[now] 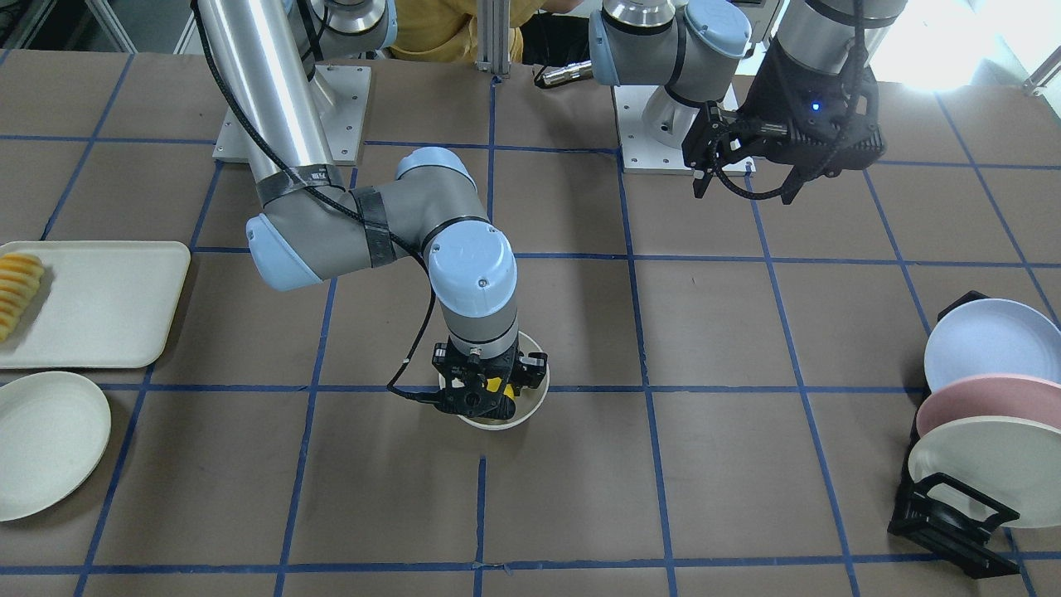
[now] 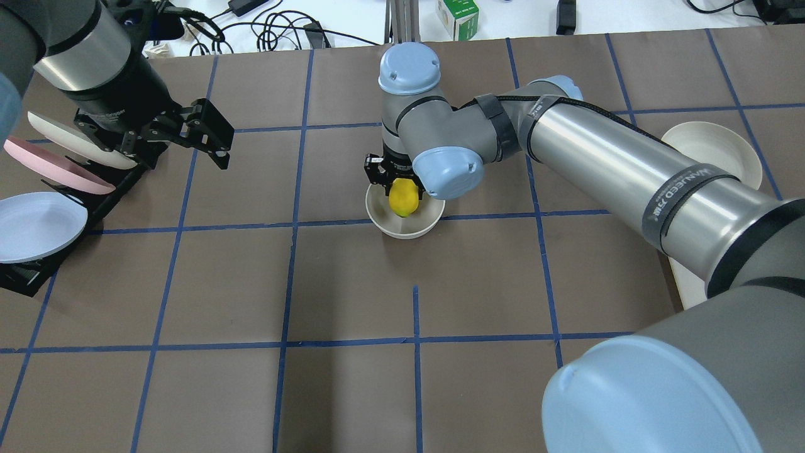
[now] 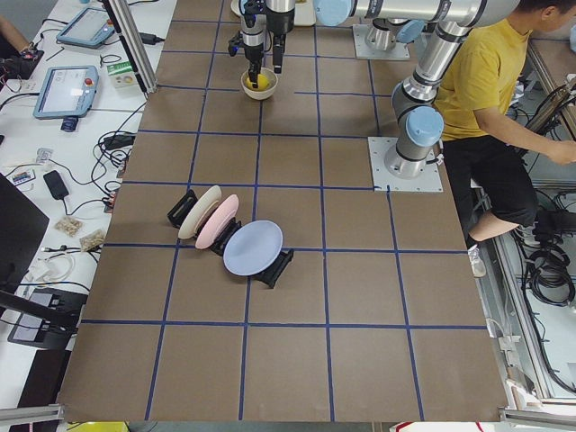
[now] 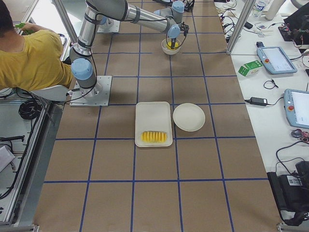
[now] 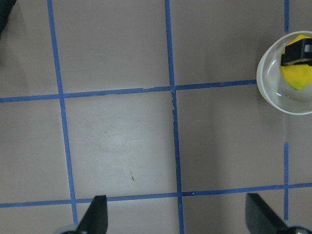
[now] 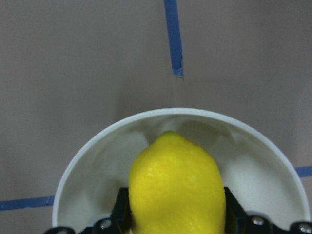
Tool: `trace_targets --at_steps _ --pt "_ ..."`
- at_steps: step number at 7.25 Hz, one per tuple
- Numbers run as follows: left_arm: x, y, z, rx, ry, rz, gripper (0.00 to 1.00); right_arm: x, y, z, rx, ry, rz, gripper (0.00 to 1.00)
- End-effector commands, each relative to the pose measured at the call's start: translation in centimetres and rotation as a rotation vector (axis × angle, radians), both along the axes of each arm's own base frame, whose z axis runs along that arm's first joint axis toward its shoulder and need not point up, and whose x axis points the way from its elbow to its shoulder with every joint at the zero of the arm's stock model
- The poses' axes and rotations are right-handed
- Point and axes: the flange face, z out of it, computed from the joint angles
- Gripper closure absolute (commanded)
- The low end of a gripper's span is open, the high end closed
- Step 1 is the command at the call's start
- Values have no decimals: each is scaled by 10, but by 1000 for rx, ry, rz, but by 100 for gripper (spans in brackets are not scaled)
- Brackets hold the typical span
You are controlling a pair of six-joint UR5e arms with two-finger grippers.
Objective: Place bowl and put lemon in it
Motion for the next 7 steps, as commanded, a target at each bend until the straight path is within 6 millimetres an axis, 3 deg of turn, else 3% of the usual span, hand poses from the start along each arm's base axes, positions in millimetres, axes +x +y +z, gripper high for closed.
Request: trace_targets --at_steps 1,2,3,5,7 --pt "1 -4 -1 15 1 4 0 -3 5 -14 17 18 -1 64" --pt "1 -1 1 26 2 4 0 -3 5 -11 12 22 -1 13" --pt "1 -2 -1 29 2 4 0 -4 3 -3 3 20 -3 0" --pt "7 -6 3 22 2 12 0 -15 7 49 -52 -5 -3 0" --pt "6 -12 2 28 2 12 0 -69 17 125 -71 66 82 0"
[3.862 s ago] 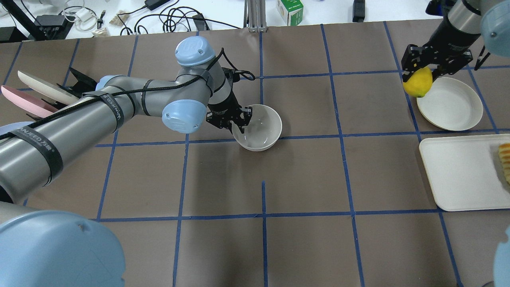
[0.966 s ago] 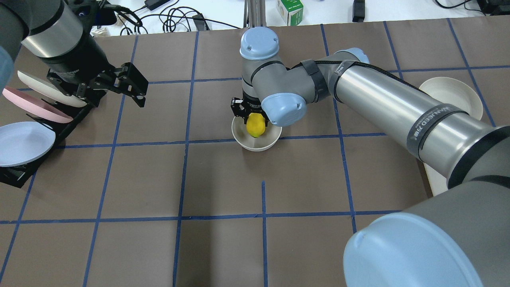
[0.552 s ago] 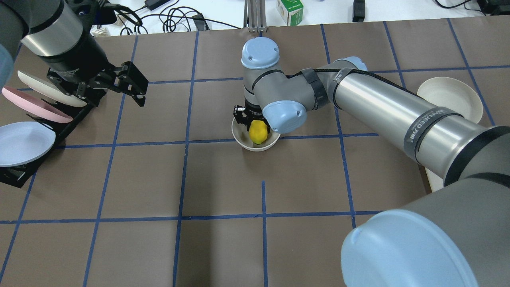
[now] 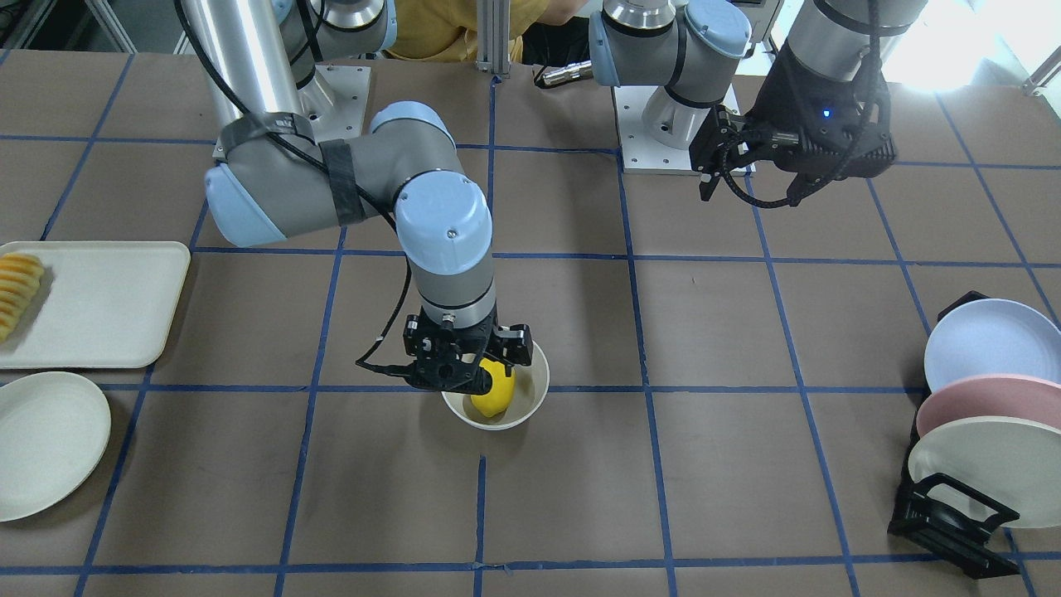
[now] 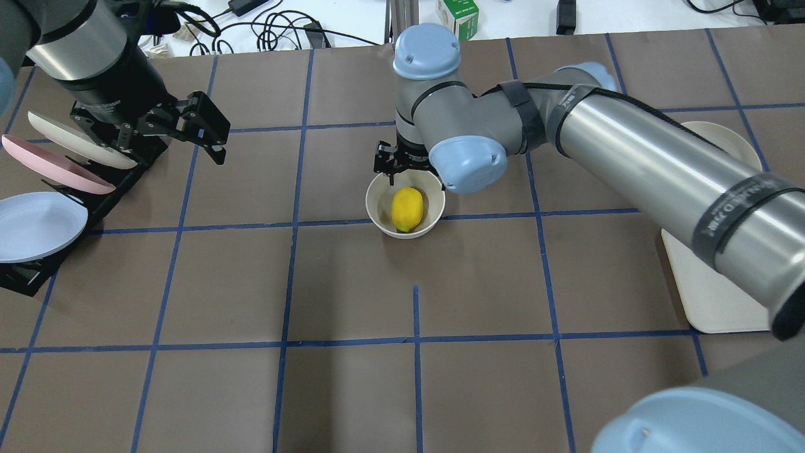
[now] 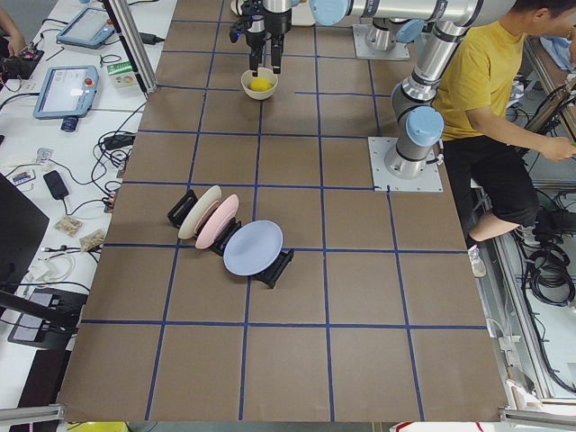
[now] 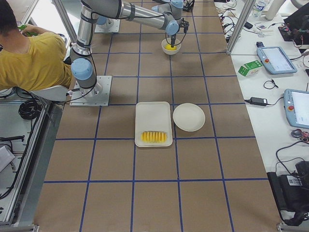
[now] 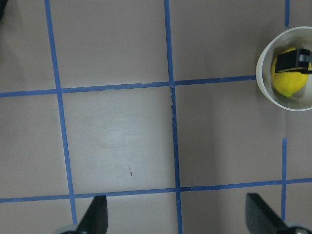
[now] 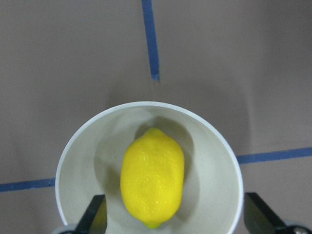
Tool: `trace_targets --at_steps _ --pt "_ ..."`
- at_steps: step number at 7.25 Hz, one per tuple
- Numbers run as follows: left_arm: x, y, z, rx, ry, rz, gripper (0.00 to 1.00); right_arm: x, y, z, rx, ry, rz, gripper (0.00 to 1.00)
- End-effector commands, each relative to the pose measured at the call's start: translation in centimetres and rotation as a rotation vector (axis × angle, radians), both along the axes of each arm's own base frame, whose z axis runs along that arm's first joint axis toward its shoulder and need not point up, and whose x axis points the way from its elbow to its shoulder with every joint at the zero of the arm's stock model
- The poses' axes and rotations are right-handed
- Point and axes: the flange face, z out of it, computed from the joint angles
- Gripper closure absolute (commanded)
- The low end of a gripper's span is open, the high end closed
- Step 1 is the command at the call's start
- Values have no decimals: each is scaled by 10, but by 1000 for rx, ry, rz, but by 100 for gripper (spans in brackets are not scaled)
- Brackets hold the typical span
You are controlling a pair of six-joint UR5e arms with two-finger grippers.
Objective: Place bowl and put lemon in it
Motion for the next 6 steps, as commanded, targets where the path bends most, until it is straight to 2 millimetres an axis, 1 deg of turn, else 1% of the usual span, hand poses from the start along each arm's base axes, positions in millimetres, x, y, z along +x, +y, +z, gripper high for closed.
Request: trace_targets --at_steps 1,2,3,4,5,6 --pt "-1 -1 -2 8 2 -4 0 -69 21 87 14 73 57 0" --pt "-1 -1 -1 7 3 -4 0 -102 35 137 -34 64 19 0" --pt "-1 -1 -4 11 5 -3 0 -134 52 167 -30 68 19 0" --pt "-2 0 -5 14 5 -4 0 -168 56 181 -14 75 41 0" --pt "-2 0 -5 14 5 -4 0 -195 70 194 25 75 4 0" --pt "-2 0 -5 14 7 -4 0 -212 75 192 62 75 28 0"
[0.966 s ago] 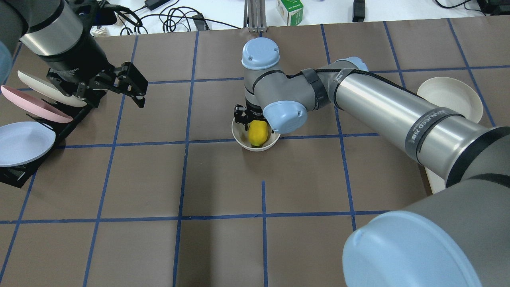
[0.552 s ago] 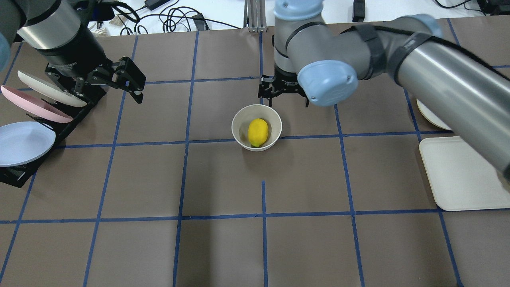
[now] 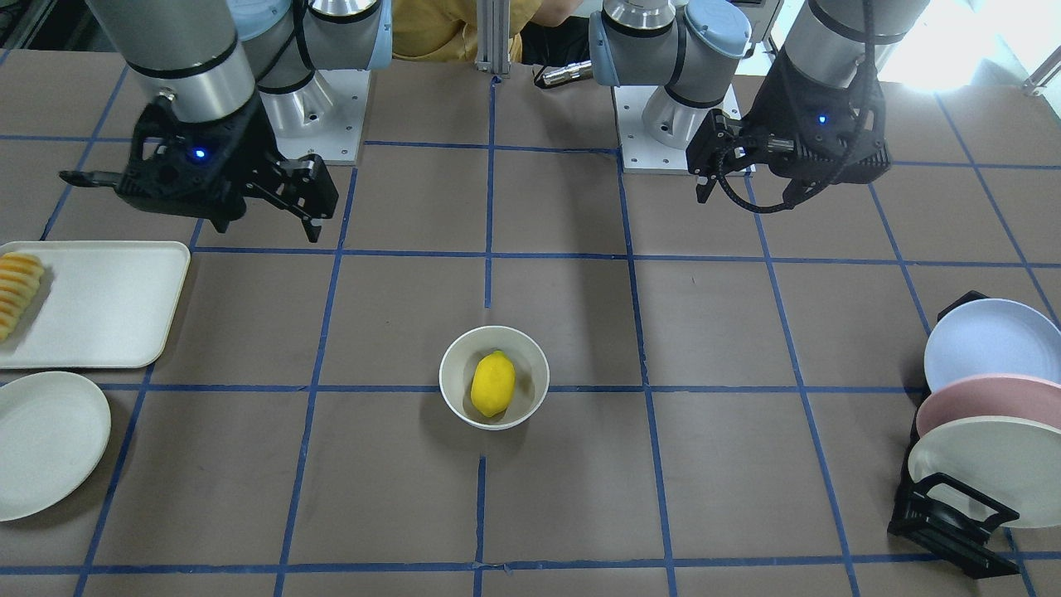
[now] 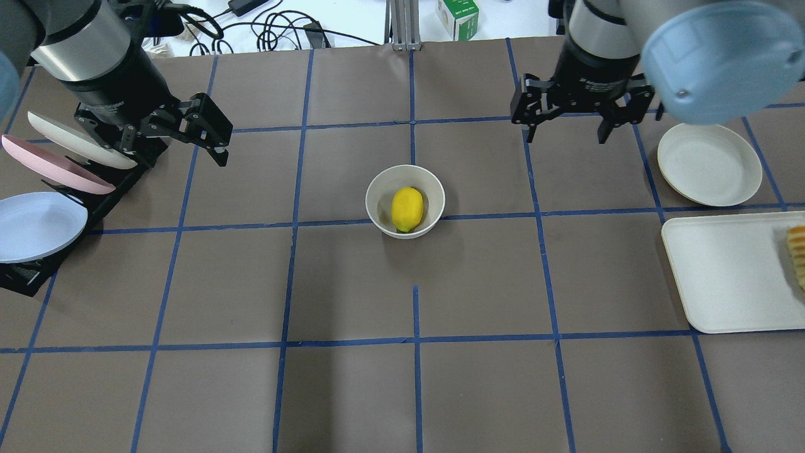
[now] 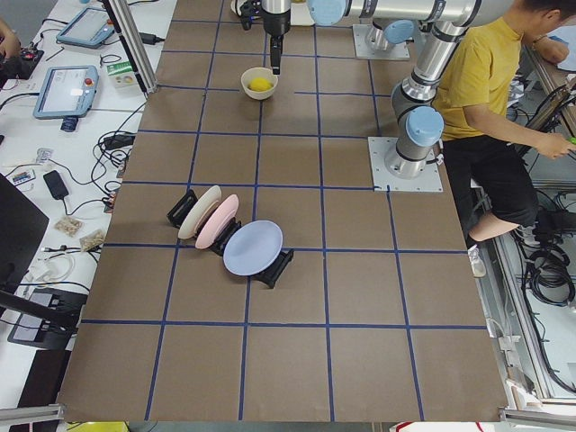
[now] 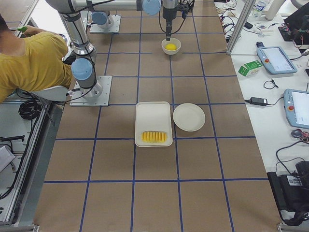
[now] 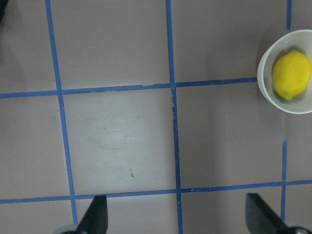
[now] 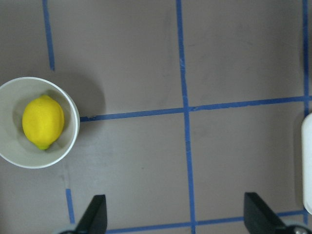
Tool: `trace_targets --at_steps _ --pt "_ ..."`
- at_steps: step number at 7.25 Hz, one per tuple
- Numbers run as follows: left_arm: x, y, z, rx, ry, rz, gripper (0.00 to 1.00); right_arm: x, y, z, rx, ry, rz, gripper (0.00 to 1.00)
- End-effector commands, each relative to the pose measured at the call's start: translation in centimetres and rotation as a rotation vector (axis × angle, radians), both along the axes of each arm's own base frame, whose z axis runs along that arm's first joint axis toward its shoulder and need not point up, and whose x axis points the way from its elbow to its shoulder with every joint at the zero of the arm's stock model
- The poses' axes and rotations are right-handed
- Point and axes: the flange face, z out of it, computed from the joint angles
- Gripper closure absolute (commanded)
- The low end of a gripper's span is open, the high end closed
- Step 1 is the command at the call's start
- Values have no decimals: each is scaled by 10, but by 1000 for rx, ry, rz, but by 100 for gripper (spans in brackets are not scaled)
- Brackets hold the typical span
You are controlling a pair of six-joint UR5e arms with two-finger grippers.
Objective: Place bowl and put lemon in it
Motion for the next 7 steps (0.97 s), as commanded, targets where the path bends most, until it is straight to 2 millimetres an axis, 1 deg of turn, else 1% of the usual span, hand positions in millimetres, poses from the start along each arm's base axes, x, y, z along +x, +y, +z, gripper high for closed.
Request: trace_targets --at_steps 1,3,4,5,6,7 --pt "0 0 0 -1 1 0 0 -39 7 3 38 -4 40 0" --pt "0 0 0 -1 1 0 0 -39 12 10 32 -5 41 0" --pt "0 0 0 -1 1 0 0 -35 20 20 11 -22 42 0" --pt "0 0 0 -1 1 0 0 -30 18 15 9 -77 40 0" --pt "0 0 0 -1 1 0 0 -30 23 8 35 -73 28 0" --pt "0 0 0 -2 1 0 0 -31 26 6 42 -69 20 0"
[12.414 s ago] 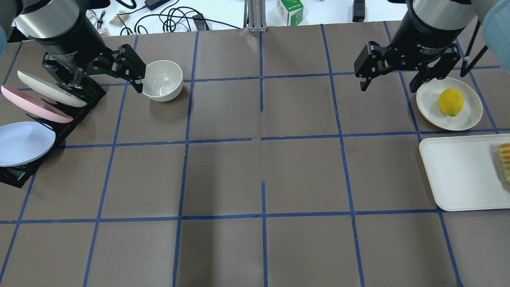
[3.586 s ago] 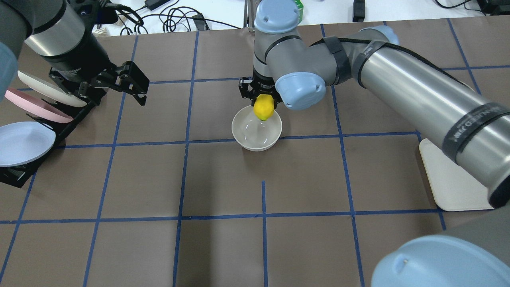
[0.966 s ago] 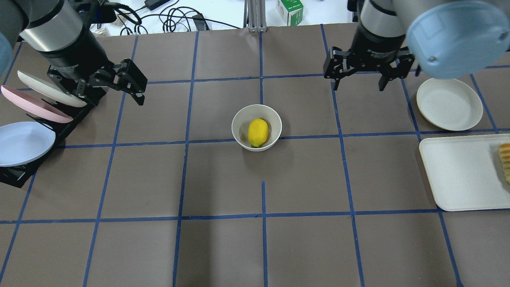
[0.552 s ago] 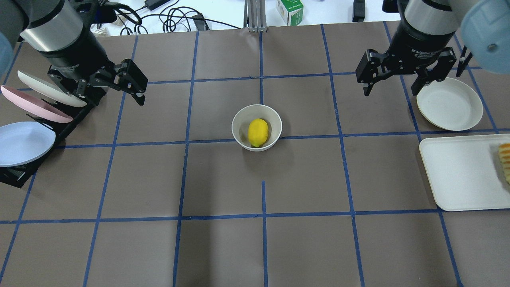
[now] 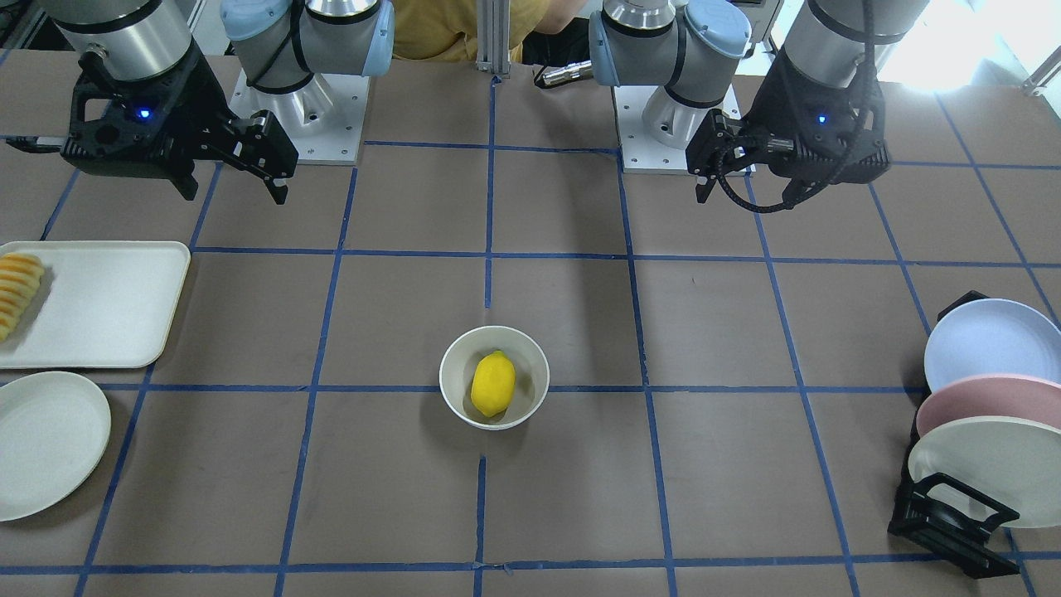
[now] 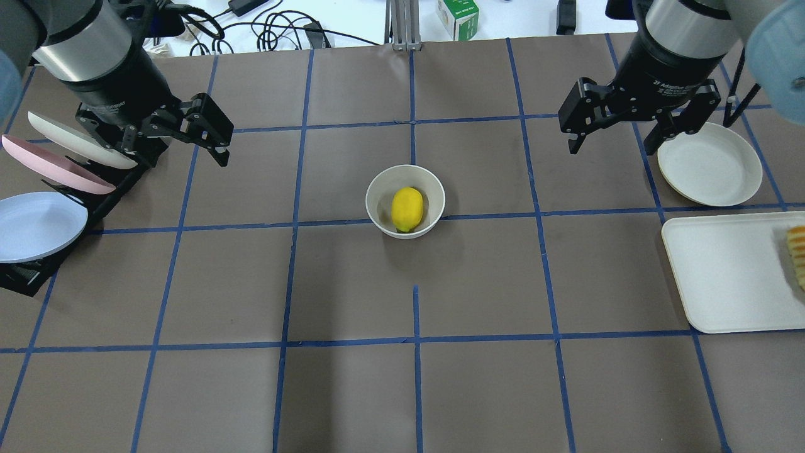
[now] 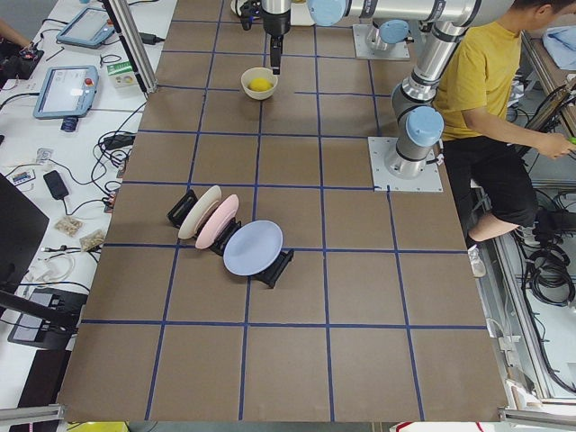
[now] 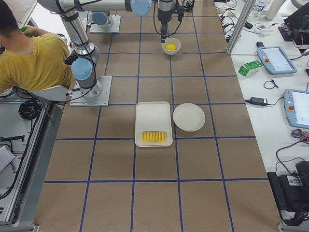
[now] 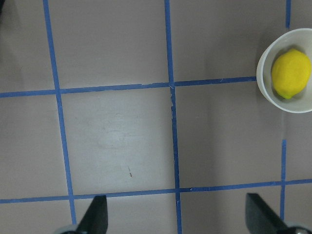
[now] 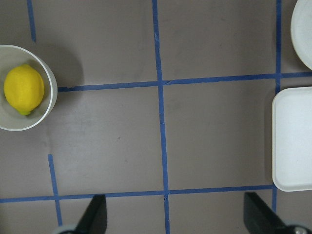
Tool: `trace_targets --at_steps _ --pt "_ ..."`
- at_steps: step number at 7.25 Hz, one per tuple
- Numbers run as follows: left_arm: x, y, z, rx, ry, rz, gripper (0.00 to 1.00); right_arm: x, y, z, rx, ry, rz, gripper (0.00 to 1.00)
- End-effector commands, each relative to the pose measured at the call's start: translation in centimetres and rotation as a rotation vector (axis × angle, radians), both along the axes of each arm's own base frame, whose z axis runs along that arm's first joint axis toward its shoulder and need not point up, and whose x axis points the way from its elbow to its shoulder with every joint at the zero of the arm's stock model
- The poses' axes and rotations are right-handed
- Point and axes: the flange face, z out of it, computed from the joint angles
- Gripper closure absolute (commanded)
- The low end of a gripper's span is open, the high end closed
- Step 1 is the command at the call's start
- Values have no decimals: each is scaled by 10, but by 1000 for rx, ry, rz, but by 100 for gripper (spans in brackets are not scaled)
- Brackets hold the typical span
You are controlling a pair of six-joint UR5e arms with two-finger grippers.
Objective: Place bowl and put lemon in it
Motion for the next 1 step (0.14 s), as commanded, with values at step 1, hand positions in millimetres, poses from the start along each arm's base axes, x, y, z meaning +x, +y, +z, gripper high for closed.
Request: trace_targets --at_steps 1 --pt "0 -2 -1 -6 0 0 0 1 6 -7 17 -12 -10 0"
